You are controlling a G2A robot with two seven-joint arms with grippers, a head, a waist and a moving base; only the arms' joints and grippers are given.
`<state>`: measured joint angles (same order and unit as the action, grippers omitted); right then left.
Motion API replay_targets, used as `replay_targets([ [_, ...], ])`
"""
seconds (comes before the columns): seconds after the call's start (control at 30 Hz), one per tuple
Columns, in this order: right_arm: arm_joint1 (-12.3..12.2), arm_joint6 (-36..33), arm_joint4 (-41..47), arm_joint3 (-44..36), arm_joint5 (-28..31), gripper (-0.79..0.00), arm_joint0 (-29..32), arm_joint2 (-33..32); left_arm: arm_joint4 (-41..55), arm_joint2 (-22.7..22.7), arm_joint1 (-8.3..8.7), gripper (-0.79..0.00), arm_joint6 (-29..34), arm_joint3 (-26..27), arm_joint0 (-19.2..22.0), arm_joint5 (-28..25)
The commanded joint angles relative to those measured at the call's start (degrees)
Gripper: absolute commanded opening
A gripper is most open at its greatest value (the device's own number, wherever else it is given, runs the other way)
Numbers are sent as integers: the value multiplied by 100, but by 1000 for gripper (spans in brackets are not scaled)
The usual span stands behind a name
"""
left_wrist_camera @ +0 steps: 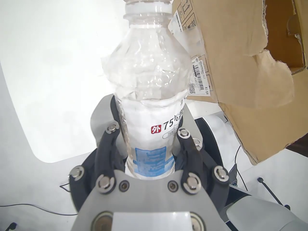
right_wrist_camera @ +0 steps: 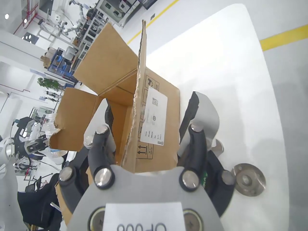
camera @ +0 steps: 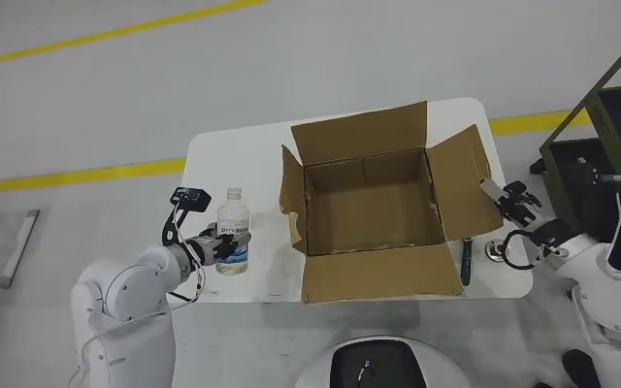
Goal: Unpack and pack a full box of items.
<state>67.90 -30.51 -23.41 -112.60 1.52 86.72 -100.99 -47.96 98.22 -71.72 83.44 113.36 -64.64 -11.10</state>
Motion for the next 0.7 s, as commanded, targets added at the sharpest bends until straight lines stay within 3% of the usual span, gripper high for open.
replay_targets([
  [0.0,-2,-44,-5,102,15,-785,-63,101,0,0,0,-785,0,0,0,0],
  [0.2,-4,-77,224,287,276,-785,-128,302,0,0,0,-785,0,0,0,0],
  [0.33,-5,-53,355,342,314,-785,-114,352,61,-20,22,-785,-348,99,-36,5],
  [0.67,8,70,692,406,319,-785,-138,609,704,-189,123,-785,-401,511,636,207],
])
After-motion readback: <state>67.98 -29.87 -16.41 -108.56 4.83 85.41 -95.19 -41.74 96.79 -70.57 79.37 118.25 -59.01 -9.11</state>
